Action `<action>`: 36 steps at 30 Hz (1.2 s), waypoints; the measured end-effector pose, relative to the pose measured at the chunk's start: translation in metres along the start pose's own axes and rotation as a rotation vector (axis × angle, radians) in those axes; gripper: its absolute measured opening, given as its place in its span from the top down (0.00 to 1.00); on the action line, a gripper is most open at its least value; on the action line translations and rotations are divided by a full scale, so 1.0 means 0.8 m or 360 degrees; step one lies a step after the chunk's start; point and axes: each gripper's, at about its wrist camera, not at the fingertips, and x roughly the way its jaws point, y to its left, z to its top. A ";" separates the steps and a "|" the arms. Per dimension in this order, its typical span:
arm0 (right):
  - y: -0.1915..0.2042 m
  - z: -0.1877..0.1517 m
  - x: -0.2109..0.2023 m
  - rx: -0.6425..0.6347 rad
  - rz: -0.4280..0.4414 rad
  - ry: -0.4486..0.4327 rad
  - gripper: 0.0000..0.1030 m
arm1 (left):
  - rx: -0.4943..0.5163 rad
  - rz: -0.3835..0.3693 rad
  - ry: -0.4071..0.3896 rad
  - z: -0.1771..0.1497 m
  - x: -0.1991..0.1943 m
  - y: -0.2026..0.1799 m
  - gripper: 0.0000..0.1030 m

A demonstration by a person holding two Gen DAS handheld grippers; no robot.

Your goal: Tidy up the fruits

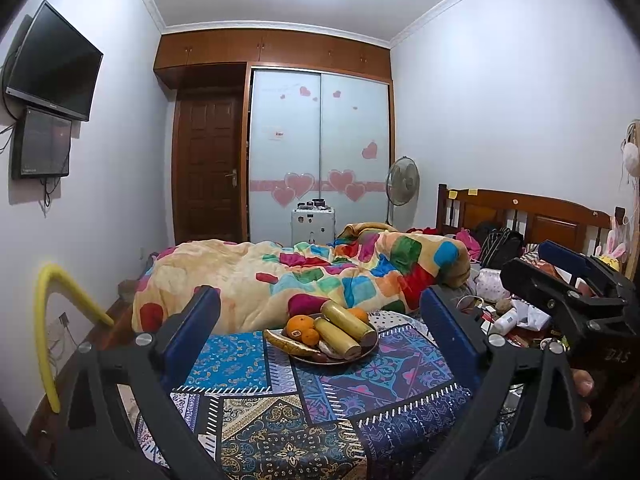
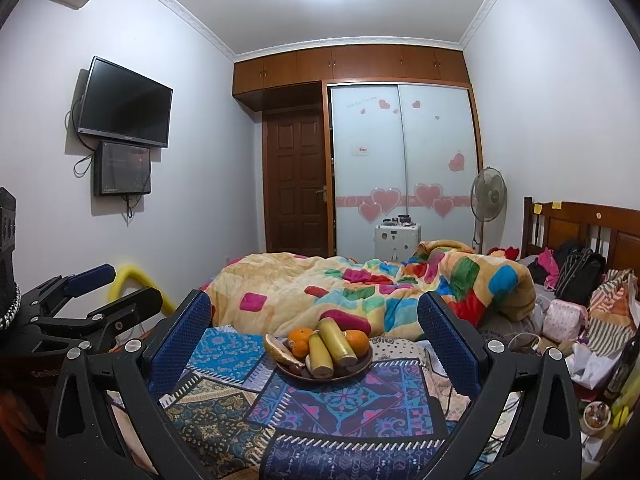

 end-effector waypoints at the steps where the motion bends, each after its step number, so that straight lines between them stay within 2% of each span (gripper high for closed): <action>1: 0.001 0.000 0.000 0.0001 0.0001 -0.0001 0.00 | 0.0001 0.0000 -0.0001 -0.001 0.001 0.000 0.01; 36: 0.011 0.006 -0.006 0.0021 0.0000 -0.0028 0.00 | 0.0000 -0.0051 0.0030 0.002 0.002 0.001 0.01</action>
